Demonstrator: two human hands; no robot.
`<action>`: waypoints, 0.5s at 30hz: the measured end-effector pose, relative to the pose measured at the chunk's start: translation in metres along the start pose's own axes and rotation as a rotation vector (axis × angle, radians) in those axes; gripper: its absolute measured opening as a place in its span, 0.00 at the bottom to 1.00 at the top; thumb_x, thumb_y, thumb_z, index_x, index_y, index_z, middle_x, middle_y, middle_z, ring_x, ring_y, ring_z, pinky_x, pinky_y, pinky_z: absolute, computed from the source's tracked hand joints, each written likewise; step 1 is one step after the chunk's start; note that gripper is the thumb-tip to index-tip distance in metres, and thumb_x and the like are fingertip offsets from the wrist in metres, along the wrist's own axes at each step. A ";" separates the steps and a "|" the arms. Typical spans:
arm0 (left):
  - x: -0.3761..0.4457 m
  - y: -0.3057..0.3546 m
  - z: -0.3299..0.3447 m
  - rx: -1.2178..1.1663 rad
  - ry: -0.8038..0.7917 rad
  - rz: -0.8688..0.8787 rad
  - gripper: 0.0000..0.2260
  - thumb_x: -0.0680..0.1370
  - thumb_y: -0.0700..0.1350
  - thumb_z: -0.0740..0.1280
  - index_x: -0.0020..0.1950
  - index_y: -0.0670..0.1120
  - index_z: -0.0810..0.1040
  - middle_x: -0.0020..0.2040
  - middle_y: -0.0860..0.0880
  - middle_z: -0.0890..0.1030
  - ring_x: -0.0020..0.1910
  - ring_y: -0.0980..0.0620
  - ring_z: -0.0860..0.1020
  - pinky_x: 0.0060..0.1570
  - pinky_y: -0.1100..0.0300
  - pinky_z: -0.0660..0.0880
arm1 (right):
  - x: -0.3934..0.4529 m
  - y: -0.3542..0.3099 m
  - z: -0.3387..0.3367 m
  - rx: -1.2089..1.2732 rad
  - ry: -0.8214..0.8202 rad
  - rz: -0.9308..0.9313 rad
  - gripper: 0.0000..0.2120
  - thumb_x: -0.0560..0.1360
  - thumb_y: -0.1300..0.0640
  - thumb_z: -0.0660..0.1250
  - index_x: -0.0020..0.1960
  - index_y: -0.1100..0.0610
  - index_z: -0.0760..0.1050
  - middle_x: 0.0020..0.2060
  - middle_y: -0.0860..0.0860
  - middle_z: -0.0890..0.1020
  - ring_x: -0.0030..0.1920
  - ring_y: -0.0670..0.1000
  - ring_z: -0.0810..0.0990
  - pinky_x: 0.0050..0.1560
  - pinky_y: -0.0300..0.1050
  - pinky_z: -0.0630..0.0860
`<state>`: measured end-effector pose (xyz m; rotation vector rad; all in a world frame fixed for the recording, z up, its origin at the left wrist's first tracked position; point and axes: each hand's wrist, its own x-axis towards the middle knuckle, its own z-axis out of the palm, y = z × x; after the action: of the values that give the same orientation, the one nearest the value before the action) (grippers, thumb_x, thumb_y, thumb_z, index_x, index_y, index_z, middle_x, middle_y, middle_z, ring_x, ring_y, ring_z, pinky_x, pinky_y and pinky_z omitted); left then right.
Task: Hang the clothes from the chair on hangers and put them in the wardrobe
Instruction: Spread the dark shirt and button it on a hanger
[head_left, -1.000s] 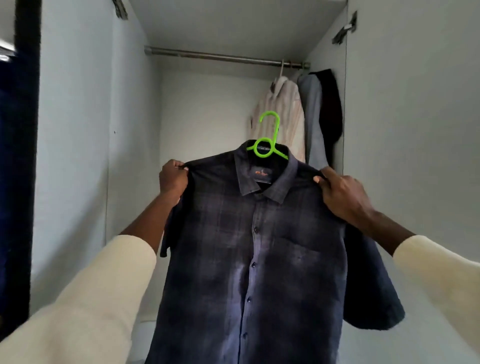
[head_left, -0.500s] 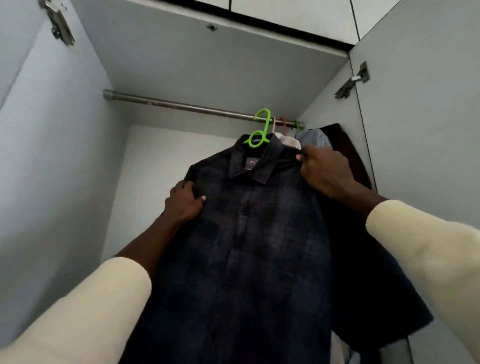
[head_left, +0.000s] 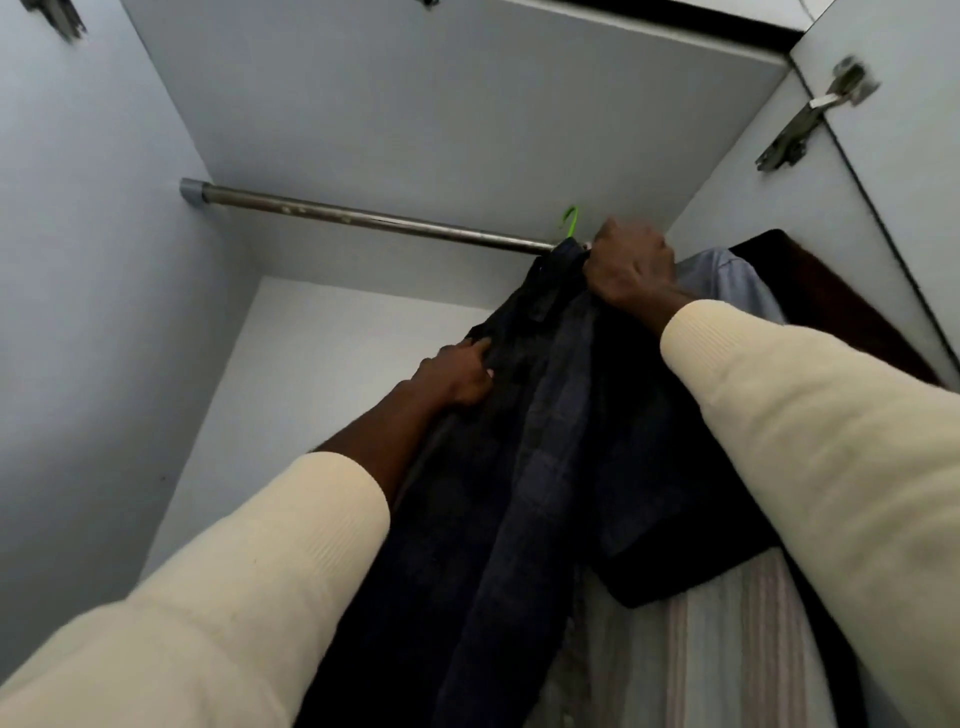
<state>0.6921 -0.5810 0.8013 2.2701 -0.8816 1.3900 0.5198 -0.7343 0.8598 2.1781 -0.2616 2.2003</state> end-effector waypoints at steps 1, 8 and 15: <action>0.005 0.000 0.003 0.010 0.005 0.004 0.25 0.80 0.52 0.61 0.77 0.50 0.61 0.73 0.43 0.68 0.69 0.38 0.69 0.65 0.42 0.69 | 0.005 0.001 0.005 0.018 -0.005 -0.001 0.14 0.79 0.60 0.60 0.61 0.64 0.76 0.60 0.65 0.78 0.60 0.66 0.77 0.57 0.54 0.75; 0.012 -0.009 0.019 0.061 0.014 0.004 0.28 0.77 0.50 0.65 0.77 0.49 0.63 0.73 0.43 0.68 0.70 0.39 0.69 0.66 0.44 0.69 | 0.026 -0.004 0.023 0.151 -0.139 -0.052 0.16 0.75 0.59 0.64 0.59 0.67 0.77 0.58 0.66 0.79 0.59 0.66 0.78 0.57 0.52 0.75; -0.011 -0.015 0.012 0.064 -0.054 -0.037 0.22 0.76 0.50 0.65 0.69 0.45 0.70 0.66 0.39 0.73 0.63 0.38 0.73 0.61 0.43 0.73 | 0.017 -0.022 -0.001 0.424 -0.202 0.108 0.19 0.76 0.56 0.68 0.63 0.66 0.75 0.62 0.61 0.78 0.63 0.61 0.76 0.58 0.47 0.74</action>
<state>0.7062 -0.5727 0.7864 2.3695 -0.8182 1.3660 0.5221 -0.7138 0.8789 2.6673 0.0985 2.2599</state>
